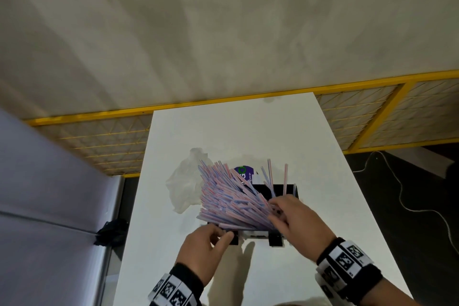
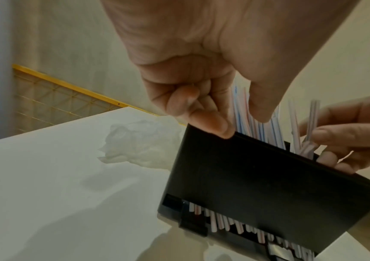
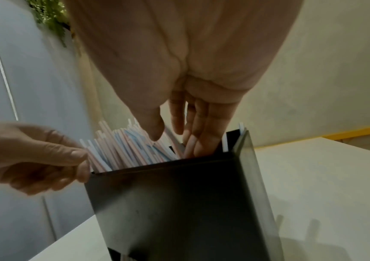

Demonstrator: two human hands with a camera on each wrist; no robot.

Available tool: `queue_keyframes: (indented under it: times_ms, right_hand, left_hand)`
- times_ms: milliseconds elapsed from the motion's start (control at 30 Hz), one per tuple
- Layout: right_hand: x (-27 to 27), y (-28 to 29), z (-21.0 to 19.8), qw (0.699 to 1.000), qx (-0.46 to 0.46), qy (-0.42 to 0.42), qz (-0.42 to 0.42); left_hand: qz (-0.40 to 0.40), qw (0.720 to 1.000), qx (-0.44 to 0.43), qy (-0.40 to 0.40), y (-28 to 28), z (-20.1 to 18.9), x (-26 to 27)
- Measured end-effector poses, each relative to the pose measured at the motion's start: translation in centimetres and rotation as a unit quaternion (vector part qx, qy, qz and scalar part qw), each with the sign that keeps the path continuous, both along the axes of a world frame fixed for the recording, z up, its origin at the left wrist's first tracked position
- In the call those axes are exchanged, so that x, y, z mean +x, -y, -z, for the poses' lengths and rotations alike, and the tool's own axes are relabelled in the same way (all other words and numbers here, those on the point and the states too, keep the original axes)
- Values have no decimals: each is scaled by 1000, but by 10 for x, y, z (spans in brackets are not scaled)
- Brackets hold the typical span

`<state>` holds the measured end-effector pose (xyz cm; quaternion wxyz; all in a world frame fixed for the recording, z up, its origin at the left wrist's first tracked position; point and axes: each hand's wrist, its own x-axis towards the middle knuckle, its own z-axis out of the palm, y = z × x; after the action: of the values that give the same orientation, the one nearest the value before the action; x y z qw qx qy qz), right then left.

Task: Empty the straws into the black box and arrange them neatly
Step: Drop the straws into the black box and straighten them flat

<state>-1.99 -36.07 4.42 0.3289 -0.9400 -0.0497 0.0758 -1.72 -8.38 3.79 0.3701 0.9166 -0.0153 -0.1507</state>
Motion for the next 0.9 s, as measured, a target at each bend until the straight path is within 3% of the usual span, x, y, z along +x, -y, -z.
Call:
queue_keyframes:
  times_ms: [100, 200, 333, 400, 633, 900]
  right_hand:
    - [-2, -5, 2, 1000, -11, -4, 9]
    - [-6, -9, 7, 1000, -15, -12, -1]
    - [-13, -12, 12, 999, 26, -36, -11]
    - [-16, -11, 14, 998, 60, -35, -1]
    - [-24, -10, 21, 997, 65, -27, 18]
    - [-16, -9, 31, 997, -12, -47, -64]
  left_hand:
    - [18, 999, 3, 35, 8, -2, 1]
    - [91, 993, 13, 75, 22, 0, 7]
    - [168, 974, 8, 154, 44, 0, 16]
    - [180, 971, 34, 155, 51, 3, 21]
    - [116, 993, -30, -10, 62, 12, 36]
    - [100, 979, -137, -111, 61, 7, 24]
